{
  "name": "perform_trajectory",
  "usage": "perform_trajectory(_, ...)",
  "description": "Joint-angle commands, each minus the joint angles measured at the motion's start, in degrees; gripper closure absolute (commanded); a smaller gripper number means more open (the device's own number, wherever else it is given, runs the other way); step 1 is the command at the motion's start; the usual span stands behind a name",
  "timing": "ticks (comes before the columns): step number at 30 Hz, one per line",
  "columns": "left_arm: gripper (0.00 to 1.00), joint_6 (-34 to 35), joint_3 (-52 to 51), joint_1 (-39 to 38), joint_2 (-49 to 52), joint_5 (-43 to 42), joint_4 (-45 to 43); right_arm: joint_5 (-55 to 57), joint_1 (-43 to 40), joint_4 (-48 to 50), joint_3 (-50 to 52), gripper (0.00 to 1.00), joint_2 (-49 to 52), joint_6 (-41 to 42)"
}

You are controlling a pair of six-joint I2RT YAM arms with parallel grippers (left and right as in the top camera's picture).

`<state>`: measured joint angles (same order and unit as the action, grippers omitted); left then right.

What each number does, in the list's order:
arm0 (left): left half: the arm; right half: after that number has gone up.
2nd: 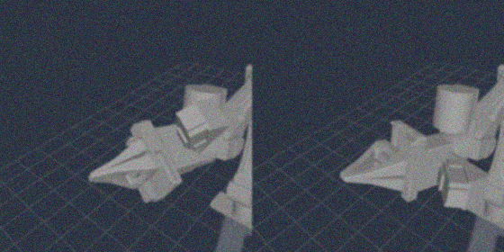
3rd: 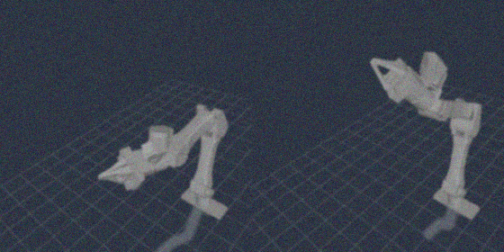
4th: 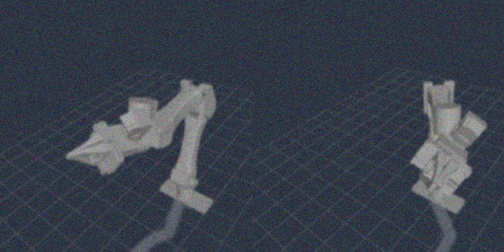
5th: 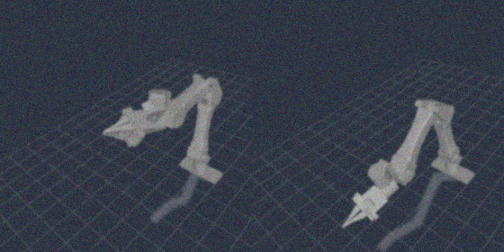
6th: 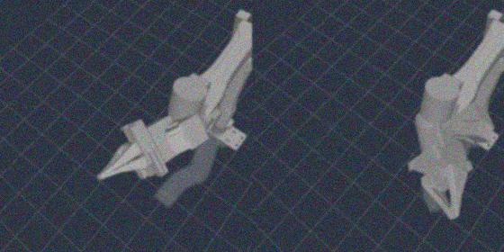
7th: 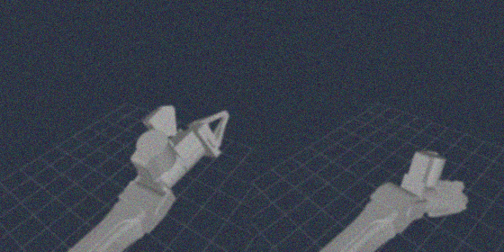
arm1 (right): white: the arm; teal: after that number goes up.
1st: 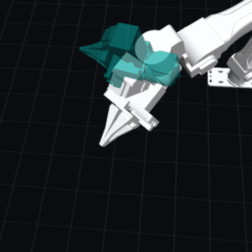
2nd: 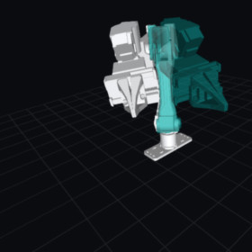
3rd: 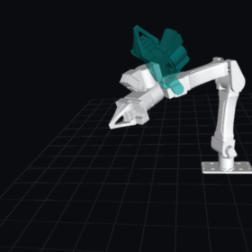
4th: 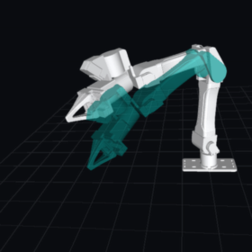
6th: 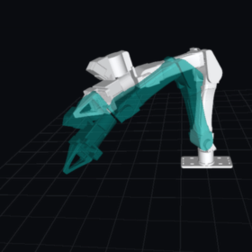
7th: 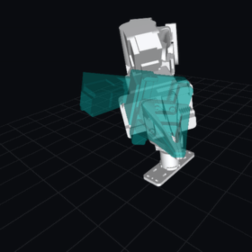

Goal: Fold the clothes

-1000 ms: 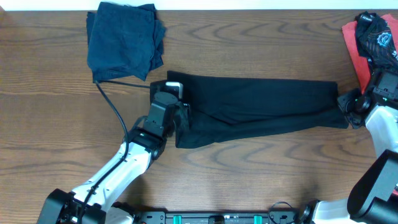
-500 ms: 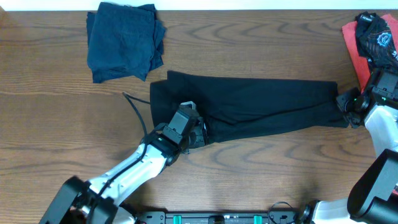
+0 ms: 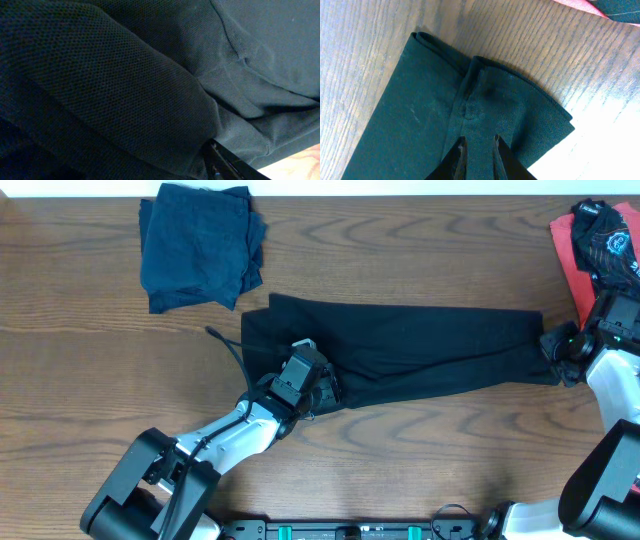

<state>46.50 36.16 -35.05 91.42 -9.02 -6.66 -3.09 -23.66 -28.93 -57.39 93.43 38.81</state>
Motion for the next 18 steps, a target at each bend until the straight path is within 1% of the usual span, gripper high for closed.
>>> perform_trajectory(1, 0.43, 0.33, 1.55, -0.09, 1.07, -0.66, -0.13, -0.17, 0.48, -0.22, -0.72, 0.83, 0.46, 0.31)
perform_trajectory(5, 0.43, 0.33, 2.86, -0.09, 1.05, -3.74, -0.31, -0.15, 0.48, -0.46, -0.72, 0.82, 0.46, -0.13)
perform_trajectory(8, 0.44, 0.31, 3.52, -0.09, 1.05, -4.07, 0.20, 0.24, 0.48, -0.74, -0.72, 0.82, 0.46, -0.33)
perform_trajectory(11, 0.48, 0.33, 3.58, -0.09, 1.03, -4.33, 0.85, 0.28, 0.48, -0.94, -0.72, 0.81, 0.46, -1.20)
perform_trajectory(17, 0.49, 0.33, 3.58, -0.09, 1.03, -4.48, 1.18, 1.55, 0.48, -1.75, -0.72, 0.81, 0.46, -1.36)
perform_trajectory(18, 0.52, 0.31, 3.58, -0.09, 1.05, -4.46, 1.18, 1.55, 0.48, -1.75, -0.72, 0.81, 0.46, -1.36)
